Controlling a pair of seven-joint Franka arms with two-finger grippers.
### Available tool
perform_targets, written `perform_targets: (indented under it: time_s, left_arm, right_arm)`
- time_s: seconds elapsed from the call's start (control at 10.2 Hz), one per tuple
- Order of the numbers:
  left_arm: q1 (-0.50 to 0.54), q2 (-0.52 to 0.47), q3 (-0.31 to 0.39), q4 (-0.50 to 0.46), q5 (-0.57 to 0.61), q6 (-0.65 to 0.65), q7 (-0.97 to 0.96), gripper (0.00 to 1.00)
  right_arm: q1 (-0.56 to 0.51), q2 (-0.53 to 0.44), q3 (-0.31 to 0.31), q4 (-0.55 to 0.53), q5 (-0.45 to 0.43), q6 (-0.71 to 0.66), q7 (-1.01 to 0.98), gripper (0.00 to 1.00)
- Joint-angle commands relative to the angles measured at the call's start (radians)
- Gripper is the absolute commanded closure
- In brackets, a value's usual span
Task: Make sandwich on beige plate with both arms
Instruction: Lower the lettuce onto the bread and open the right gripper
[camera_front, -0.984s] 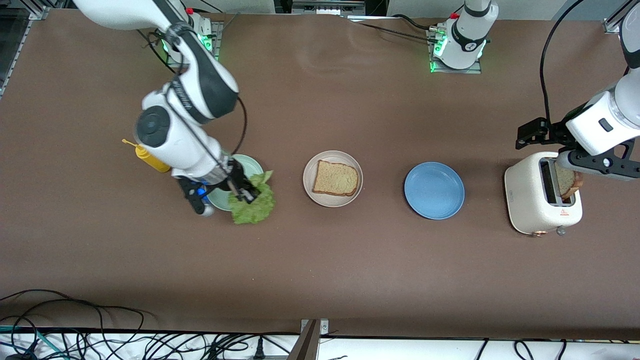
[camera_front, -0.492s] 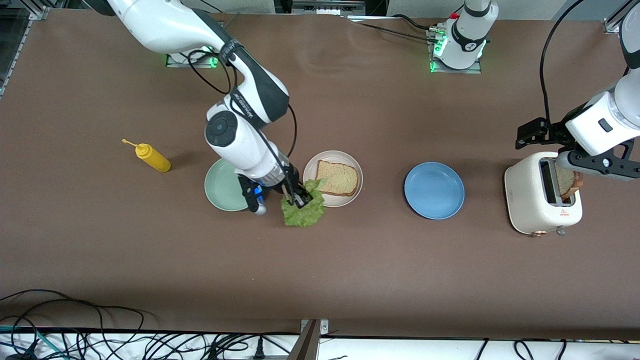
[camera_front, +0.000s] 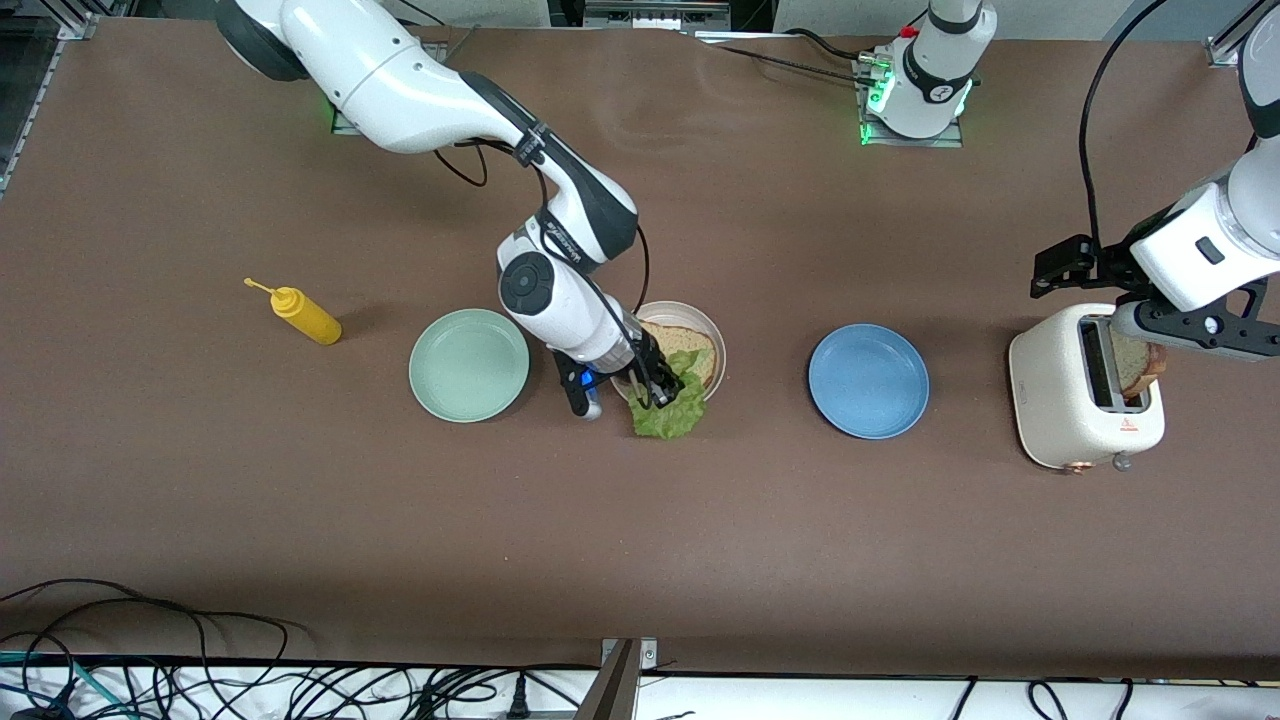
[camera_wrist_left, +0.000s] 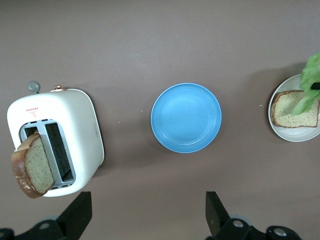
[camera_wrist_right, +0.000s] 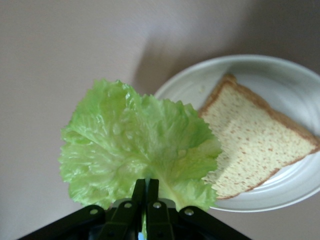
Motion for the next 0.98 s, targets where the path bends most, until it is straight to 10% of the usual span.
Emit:
perform_targets:
  time_s: [0.0, 0.59, 0.89]
  left_arm:
    - [0.002, -0.004, -0.001, 0.010, 0.001, -0.018, -0.007, 0.00]
    - [0.002, -0.004, 0.001, 0.010, 0.001, -0.019, -0.007, 0.00]
    - [0.002, -0.004, 0.001, 0.010, 0.001, -0.022, -0.007, 0.00]
  right_arm:
    - [0.010, 0.005, -0.004, 0.005, 0.028, -0.048, 0.009, 1.00]
    - [0.003, -0.004, -0.009, 0.005, 0.030, -0.165, 0.011, 1.00]
    - [0.004, -0.005, -0.007, 0.007, 0.043, -0.153, 0.049, 0.14]
